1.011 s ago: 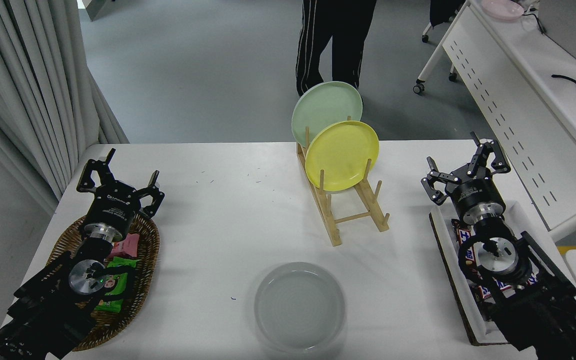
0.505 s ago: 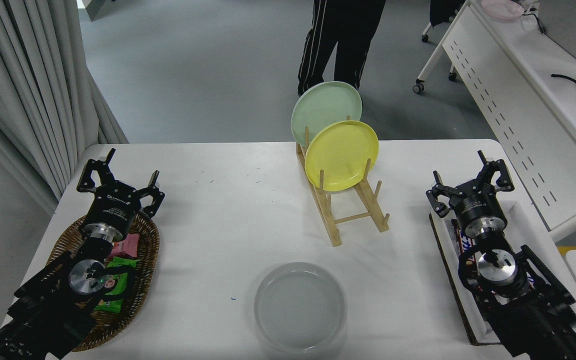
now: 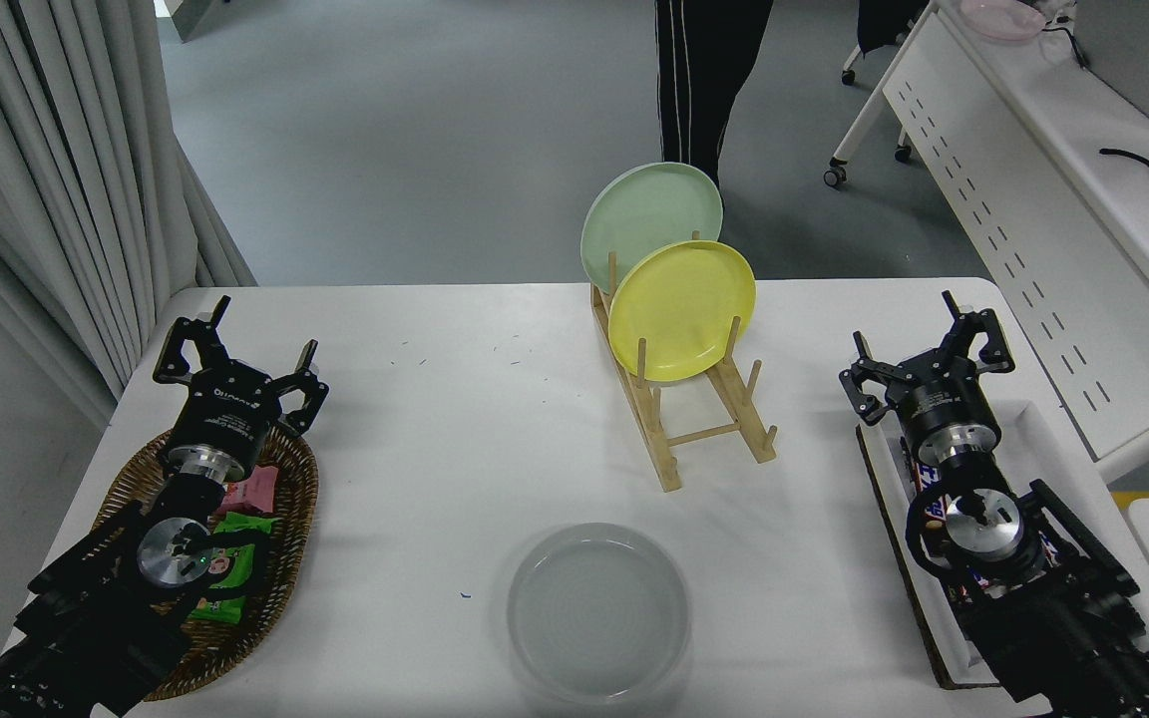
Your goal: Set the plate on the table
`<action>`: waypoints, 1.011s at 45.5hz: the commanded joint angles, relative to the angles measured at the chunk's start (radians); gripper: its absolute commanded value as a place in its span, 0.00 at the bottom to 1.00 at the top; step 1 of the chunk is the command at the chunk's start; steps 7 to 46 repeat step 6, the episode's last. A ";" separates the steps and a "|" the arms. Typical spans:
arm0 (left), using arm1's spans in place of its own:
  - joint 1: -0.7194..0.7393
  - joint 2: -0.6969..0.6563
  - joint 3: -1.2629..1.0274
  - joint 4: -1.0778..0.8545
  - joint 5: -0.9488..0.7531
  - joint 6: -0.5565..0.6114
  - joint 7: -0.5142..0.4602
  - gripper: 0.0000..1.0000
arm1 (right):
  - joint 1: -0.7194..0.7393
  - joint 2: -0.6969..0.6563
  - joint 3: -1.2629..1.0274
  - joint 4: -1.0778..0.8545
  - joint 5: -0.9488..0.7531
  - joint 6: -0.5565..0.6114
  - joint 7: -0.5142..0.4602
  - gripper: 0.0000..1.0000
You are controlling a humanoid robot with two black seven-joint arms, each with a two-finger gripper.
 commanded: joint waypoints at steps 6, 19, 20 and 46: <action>-0.001 0.000 0.001 0.000 0.000 0.000 0.000 1.00 | 0.003 -0.005 -0.036 -0.002 0.002 0.003 0.000 1.00; -0.001 0.000 0.001 0.000 0.000 0.000 0.000 1.00 | 0.003 -0.005 -0.036 -0.002 0.002 0.003 0.000 1.00; -0.001 0.000 0.001 0.000 0.000 0.000 0.000 1.00 | 0.003 -0.005 -0.036 -0.002 0.002 0.003 0.000 1.00; -0.001 0.000 0.001 0.000 0.000 0.000 0.000 1.00 | 0.003 -0.005 -0.036 -0.002 0.002 0.003 0.000 1.00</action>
